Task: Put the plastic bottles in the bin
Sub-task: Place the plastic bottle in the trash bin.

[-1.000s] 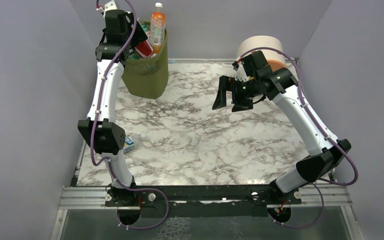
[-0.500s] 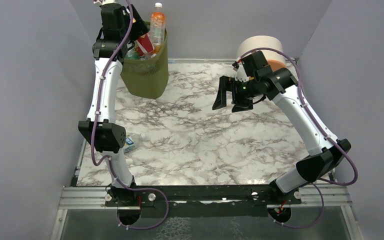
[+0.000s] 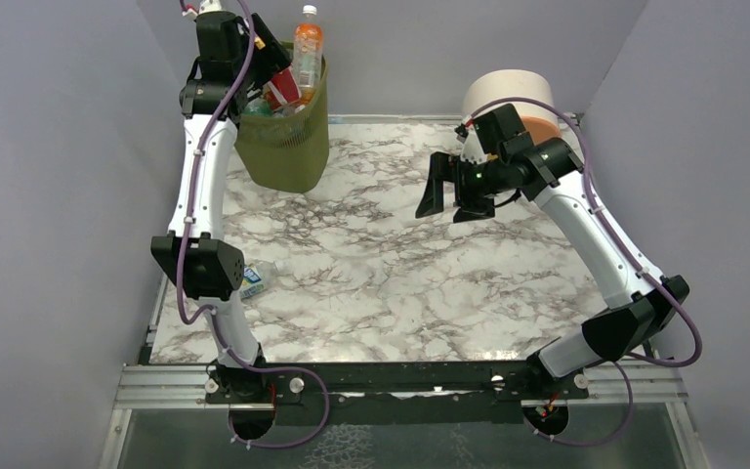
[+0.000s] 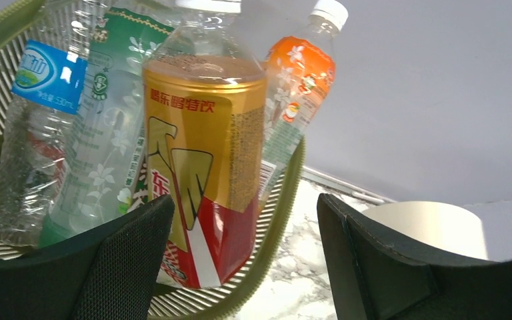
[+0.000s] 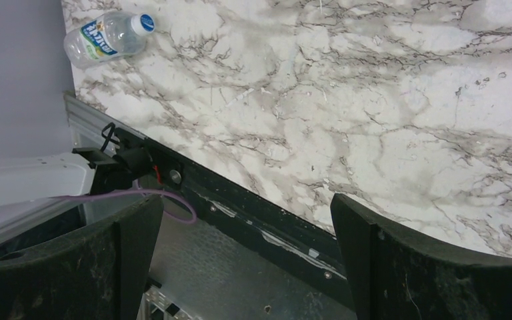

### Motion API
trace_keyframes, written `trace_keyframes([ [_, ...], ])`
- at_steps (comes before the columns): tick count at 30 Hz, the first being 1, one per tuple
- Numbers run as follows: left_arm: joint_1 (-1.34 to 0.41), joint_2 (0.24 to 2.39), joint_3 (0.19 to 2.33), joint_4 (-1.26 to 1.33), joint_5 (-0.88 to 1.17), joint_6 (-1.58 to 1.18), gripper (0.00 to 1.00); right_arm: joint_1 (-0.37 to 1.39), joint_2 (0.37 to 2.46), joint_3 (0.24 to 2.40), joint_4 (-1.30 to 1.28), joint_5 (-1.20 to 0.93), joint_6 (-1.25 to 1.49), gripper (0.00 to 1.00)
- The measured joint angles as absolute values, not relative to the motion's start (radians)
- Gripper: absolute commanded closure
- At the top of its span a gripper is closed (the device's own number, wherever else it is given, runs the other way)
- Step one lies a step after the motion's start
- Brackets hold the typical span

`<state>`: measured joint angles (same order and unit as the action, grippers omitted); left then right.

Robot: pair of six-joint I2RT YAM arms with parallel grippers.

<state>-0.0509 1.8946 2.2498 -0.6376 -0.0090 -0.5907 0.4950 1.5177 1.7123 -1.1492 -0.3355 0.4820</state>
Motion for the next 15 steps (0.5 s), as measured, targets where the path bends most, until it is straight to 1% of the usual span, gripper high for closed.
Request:
trace_keyframes([
  [9, -0.024, 1.800, 2.203, -0.640, 0.096, -0.710, 0.16, 0.490, 1.510, 1.678, -1.127, -0.363, 0.498, 0.01],
  [15, -0.011, 1.661, 2.041, -0.654, 0.148, -0.800, 0.16, 0.490, 1.507, 1.652, -1.100, -0.396, 0.500, 0.00],
])
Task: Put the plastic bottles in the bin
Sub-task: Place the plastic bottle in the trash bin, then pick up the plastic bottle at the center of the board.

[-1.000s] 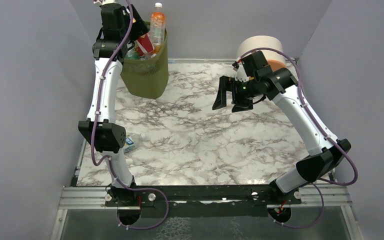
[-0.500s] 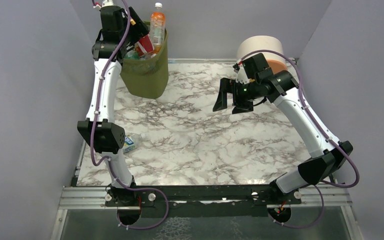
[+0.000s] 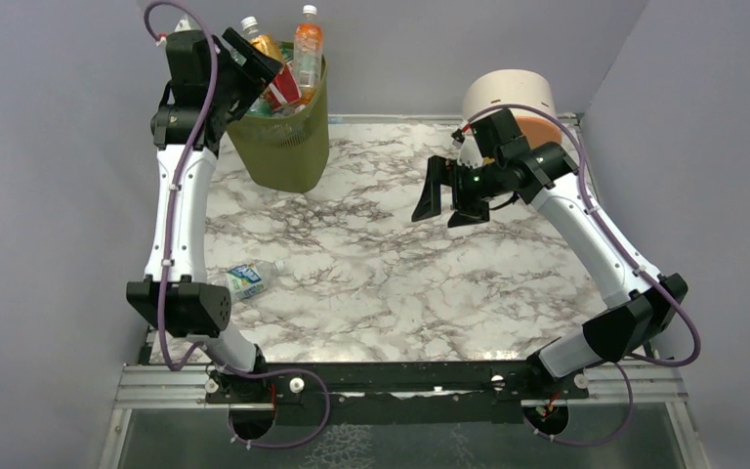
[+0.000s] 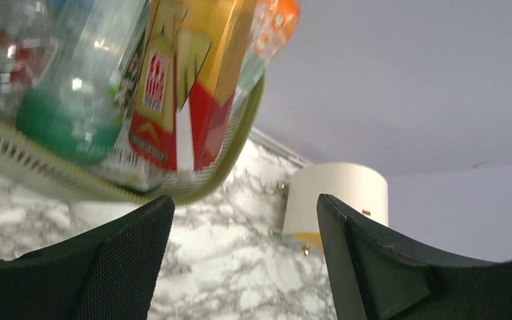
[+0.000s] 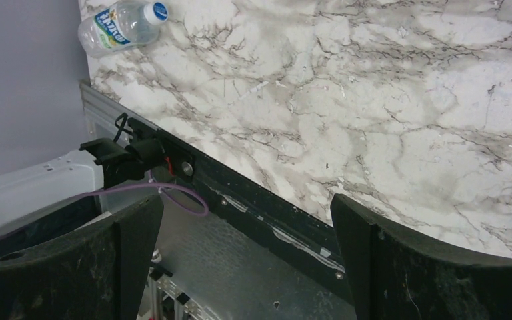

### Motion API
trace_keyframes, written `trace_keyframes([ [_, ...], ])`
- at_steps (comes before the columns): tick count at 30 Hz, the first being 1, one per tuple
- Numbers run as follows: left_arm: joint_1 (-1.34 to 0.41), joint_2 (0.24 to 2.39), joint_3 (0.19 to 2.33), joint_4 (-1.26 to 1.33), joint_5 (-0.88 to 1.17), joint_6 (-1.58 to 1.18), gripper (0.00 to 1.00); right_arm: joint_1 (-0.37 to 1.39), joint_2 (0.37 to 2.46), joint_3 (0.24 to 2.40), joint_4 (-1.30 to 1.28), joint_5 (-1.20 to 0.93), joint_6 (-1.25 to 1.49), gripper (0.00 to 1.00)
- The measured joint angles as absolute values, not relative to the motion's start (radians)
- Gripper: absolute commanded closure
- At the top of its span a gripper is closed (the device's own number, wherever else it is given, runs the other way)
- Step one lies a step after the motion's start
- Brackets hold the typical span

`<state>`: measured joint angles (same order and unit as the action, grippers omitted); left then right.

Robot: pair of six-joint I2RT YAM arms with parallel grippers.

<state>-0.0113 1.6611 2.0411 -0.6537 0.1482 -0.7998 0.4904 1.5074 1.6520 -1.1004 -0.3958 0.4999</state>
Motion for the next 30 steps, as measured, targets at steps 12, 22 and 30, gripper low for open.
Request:
trace_keyframes([
  [12, -0.010, 1.402, 1.663, -0.820, 0.170, -0.941, 0.14, 0.490, 1.507, 1.578, -1.041, -0.478, 0.508, 0.01],
  [22, -0.010, 1.213, 1.385, -0.905, 0.157, -1.065, 0.01, 0.490, 1.495, 1.523, -1.018, -0.524, 0.528, 0.01],
  [30, -0.010, 1.203, 1.221, -0.923, 0.144, -1.135, 0.01, 0.490, 1.489, 1.491, -1.010, -0.563, 0.540, 0.00],
])
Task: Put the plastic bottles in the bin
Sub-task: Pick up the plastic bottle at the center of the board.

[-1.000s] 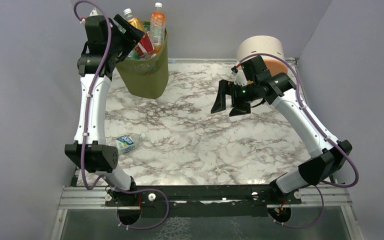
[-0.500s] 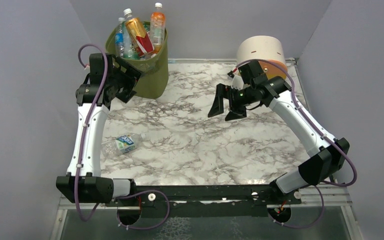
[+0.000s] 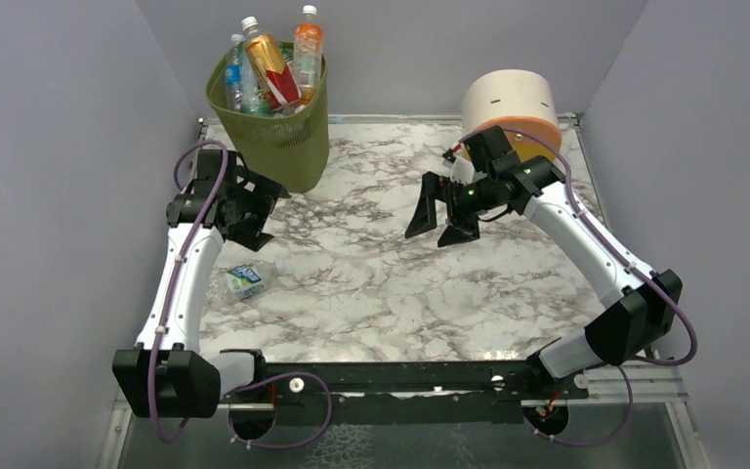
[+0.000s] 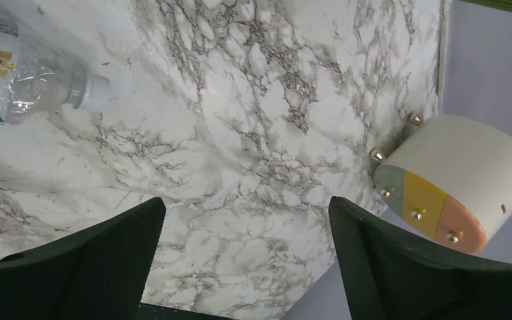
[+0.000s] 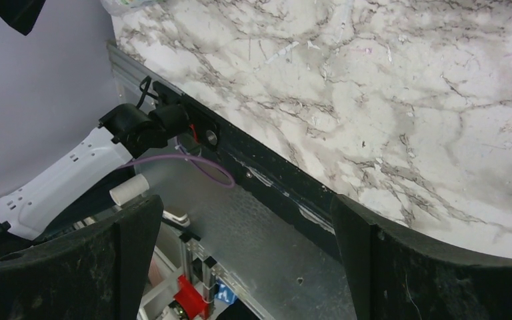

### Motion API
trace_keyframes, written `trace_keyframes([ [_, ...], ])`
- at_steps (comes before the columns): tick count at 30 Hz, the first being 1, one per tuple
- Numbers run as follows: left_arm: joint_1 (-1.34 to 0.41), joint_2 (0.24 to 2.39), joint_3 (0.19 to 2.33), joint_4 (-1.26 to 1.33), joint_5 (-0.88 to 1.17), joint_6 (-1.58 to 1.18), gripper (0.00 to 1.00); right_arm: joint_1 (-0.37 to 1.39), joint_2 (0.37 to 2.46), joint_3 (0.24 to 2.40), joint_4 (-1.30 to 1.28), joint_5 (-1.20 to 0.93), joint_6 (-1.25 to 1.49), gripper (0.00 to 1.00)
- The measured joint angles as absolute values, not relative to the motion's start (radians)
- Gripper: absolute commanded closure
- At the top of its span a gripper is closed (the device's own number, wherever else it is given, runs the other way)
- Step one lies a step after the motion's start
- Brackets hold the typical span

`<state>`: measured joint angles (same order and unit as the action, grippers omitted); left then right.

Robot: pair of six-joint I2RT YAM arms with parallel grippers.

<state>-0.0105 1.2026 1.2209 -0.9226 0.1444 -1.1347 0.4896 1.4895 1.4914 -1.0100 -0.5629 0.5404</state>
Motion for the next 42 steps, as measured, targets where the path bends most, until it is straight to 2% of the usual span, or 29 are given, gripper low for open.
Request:
trace_keyframes([
  [10, -0.010, 1.197, 1.200, -1.037, 0.056, -1.271, 0.01, 0.490, 1.489, 1.470, -1.011, -0.575, 0.548, 0.01],
  [18, -0.001, 1.201, 1.198, -1.121, -0.023, -1.339, 0.01, 0.490, 1.494, 1.530, -1.027, -0.575, 0.518, 0.00],
  [42, 0.179, 1.263, 1.003, -1.162, -0.125, -1.375, 0.01, 0.490, 1.528, 1.542, -1.041, -0.578, 0.491, 0.01],
])
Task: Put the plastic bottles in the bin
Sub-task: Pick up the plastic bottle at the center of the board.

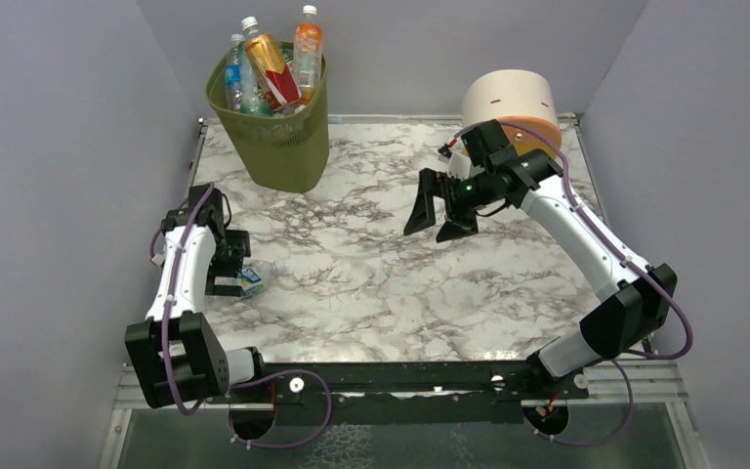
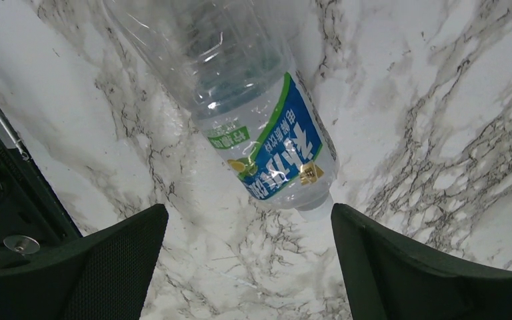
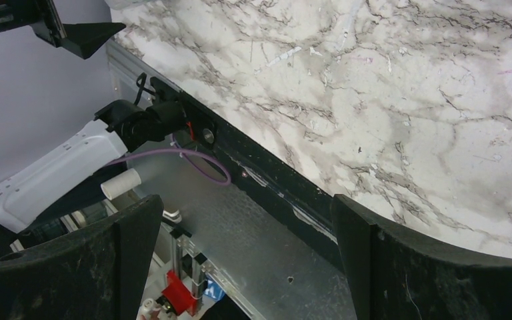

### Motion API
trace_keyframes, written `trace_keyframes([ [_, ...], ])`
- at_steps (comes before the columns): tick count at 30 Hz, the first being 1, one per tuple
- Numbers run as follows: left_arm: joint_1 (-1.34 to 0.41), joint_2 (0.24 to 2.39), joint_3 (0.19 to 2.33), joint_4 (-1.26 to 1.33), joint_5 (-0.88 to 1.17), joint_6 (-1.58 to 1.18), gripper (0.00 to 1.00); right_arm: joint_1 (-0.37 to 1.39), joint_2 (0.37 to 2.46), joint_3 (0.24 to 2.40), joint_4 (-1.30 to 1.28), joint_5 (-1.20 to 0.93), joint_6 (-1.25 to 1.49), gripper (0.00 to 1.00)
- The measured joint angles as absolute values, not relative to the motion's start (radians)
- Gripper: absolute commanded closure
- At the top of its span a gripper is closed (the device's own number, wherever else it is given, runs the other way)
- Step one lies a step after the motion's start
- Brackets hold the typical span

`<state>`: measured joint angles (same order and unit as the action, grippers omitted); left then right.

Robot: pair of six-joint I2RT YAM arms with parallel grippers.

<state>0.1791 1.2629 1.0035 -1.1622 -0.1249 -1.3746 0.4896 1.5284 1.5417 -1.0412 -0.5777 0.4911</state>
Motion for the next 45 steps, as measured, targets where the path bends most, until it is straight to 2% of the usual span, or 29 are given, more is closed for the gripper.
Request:
trace_keyframes([
  [10, 0.281, 1.319, 0.970, -1.144, -0.136, -1.376, 0.01, 0.490, 1.529, 1.542, -1.042, -0.578, 0.488, 0.01],
  [31, 0.295, 1.439, 0.976, -1.082, -0.146, -1.361, 0.03, 0.490, 1.531, 1.542, -1.043, -0.578, 0.488, 0.00],
  [42, 0.295, 1.448, 0.976, -1.073, -0.151, -1.331, 0.13, 0.490, 1.537, 1.542, -1.048, -0.578, 0.488, 0.00],
  [45, 0.295, 1.449, 0.976, -1.069, -0.151, -1.317, 0.20, 0.490, 1.539, 1.542, -1.049, -0.578, 0.488, 0.01],
])
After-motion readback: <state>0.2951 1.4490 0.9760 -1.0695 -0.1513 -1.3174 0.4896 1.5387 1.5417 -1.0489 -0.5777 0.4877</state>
